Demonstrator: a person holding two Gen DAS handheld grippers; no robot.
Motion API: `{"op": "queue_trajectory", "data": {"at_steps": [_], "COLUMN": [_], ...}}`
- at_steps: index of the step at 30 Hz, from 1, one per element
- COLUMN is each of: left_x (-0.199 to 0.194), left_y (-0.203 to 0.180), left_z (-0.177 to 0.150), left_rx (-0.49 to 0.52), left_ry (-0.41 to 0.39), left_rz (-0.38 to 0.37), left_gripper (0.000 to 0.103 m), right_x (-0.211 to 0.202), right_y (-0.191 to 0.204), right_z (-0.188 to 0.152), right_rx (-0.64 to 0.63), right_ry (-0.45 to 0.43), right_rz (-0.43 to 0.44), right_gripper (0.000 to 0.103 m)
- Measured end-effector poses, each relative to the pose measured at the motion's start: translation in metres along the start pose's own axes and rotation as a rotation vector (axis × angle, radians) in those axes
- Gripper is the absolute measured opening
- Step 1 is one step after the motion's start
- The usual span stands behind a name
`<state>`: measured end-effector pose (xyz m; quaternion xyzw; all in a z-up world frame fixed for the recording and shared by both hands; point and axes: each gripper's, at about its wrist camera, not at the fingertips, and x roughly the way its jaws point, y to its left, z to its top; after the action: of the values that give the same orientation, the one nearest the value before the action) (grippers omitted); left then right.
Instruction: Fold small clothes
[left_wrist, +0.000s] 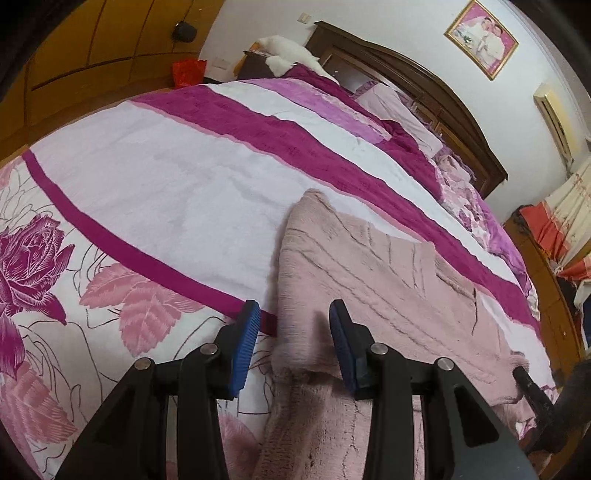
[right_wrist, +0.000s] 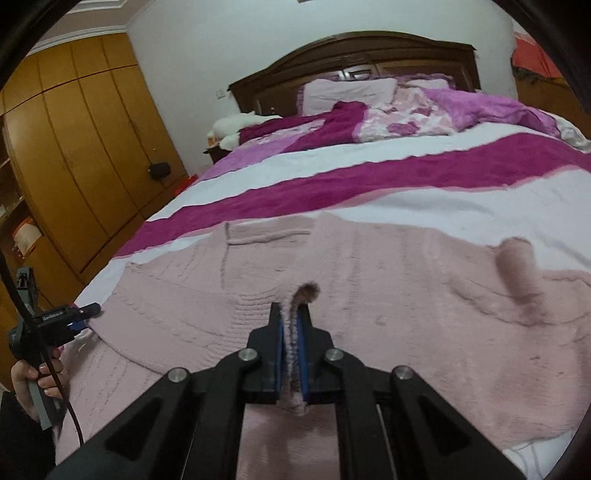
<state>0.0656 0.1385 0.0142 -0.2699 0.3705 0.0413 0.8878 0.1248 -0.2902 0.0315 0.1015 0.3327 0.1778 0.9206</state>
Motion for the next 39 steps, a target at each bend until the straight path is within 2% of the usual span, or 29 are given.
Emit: {"op": "queue_trajectory", "data": {"at_steps": [7, 12, 17, 19, 22, 25, 27, 30, 35, 39], "left_x": [0.019, 0.02, 0.014, 0.008, 0.006, 0.015, 0.024, 0.031, 0.027, 0.022], "left_y": [-0.005, -0.005, -0.004, -0.005, -0.011, -0.017, -0.017, -0.014, -0.016, -0.015], "left_z": [-0.011, -0.013, -0.014, -0.014, -0.016, -0.019, -0.019, -0.02, -0.022, -0.02], "left_rx": [0.051, 0.061, 0.031, 0.011, 0.022, 0.063, 0.062, 0.052, 0.063, 0.053], "left_ry": [0.033, 0.029, 0.014, -0.007, -0.01, 0.024, 0.059, 0.085, 0.072, 0.047], "left_rz": [0.034, 0.025, -0.012, -0.072, -0.137, -0.101, -0.064, -0.055, -0.055, -0.086], "left_gripper": [0.016, 0.016, 0.016, 0.016, 0.009, 0.004, 0.004, 0.004, 0.004, 0.004], "right_x": [-0.011, -0.021, -0.035, -0.04, -0.041, -0.036, -0.021, -0.006, -0.024, -0.036], "right_y": [-0.035, -0.036, -0.041, -0.043, -0.049, -0.059, -0.065, -0.074, -0.076, -0.067], "right_z": [-0.005, -0.014, -0.014, -0.011, -0.003, -0.004, -0.008, -0.015, -0.012, -0.008], "right_rx": [0.11, 0.088, 0.081, 0.073, 0.08, 0.116, 0.113, 0.143, 0.175, 0.124], "right_ry": [0.012, 0.042, 0.02, -0.001, -0.024, 0.006, 0.075, 0.142, 0.099, 0.063], "right_rz": [-0.021, -0.056, -0.074, -0.087, -0.117, -0.131, -0.15, -0.16, -0.158, -0.182], "right_gripper": [0.007, 0.007, 0.007, 0.007, 0.007, 0.007, 0.007, 0.007, 0.007, 0.007]}}
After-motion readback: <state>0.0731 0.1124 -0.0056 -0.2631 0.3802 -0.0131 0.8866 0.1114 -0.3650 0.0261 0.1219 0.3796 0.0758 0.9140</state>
